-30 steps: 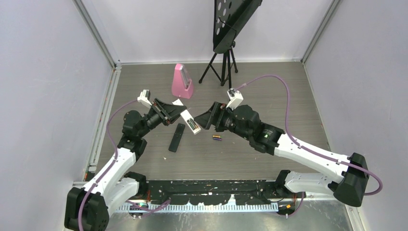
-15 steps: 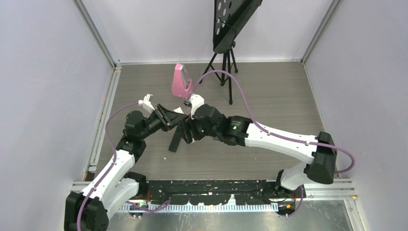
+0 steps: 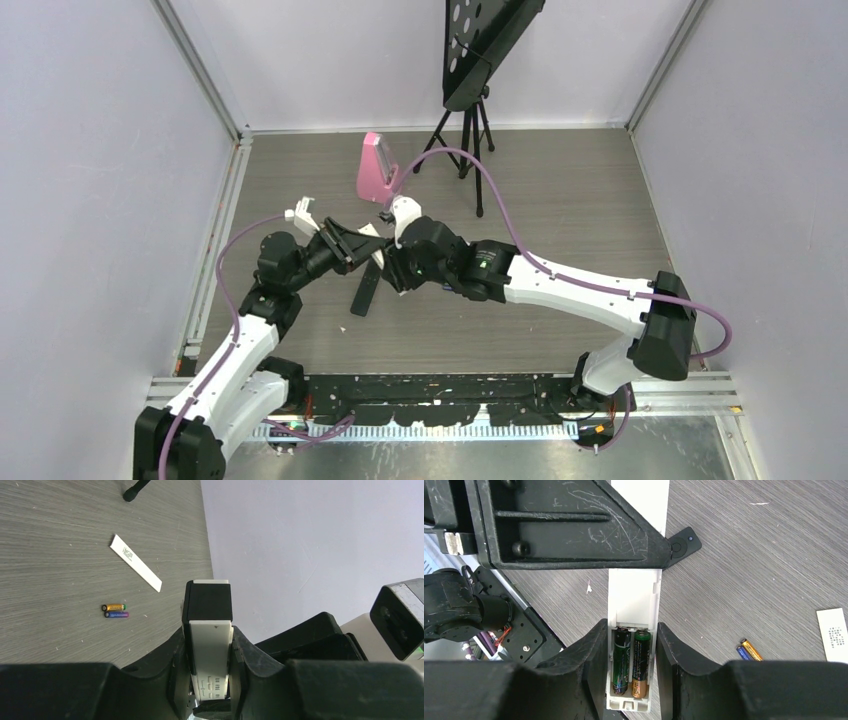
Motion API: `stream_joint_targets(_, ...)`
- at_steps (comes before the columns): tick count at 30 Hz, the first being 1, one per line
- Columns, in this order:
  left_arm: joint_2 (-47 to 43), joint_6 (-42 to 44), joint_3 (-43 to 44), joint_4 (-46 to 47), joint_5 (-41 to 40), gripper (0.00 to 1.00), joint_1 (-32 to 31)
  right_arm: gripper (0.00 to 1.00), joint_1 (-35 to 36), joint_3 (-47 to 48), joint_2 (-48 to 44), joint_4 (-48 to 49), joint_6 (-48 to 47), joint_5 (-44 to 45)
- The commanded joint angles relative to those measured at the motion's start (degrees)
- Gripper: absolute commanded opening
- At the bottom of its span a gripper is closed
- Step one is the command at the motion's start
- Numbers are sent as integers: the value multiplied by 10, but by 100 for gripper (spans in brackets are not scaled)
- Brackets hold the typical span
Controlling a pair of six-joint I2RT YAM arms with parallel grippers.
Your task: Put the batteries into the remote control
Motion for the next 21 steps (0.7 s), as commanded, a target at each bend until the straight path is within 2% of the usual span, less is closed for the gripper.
stream_joint_targets(1, -5, 24, 13, -21, 10, 31, 3, 15, -13, -2, -14, 22, -22, -15)
stream_joint_targets(2, -6, 32, 16, -39, 2, 47, 4, 14, -17, -8, -20, 19, -26, -15)
stream_joint_targets(4, -8, 46, 16, -74, -24, 72, 10, 14, -26, -28, -36, 10, -42, -28)
stream_joint_targets(6, -9, 54, 7, -96, -46, 82, 28, 13, -32, -58, -58, -8, -67, -47)
stream_joint_targets(9, 0, 62, -14, -91, -44, 87, 59, 10, -45, -132, -90, -21, -92, -47)
stream_joint_targets(13, 22, 83, -24, -84, -51, 90, 67, 7, -64, -198, -101, -16, -120, -78)
stream_joint_targets(17, 41, 105, -16, -82, -41, 91, 67, 1, -70, -209, -63, -21, -168, -131)
stream_joint_targets(21, 56, 129, 6, -96, -15, 91, 67, 1, -73, -193, -5, -23, -186, -155)
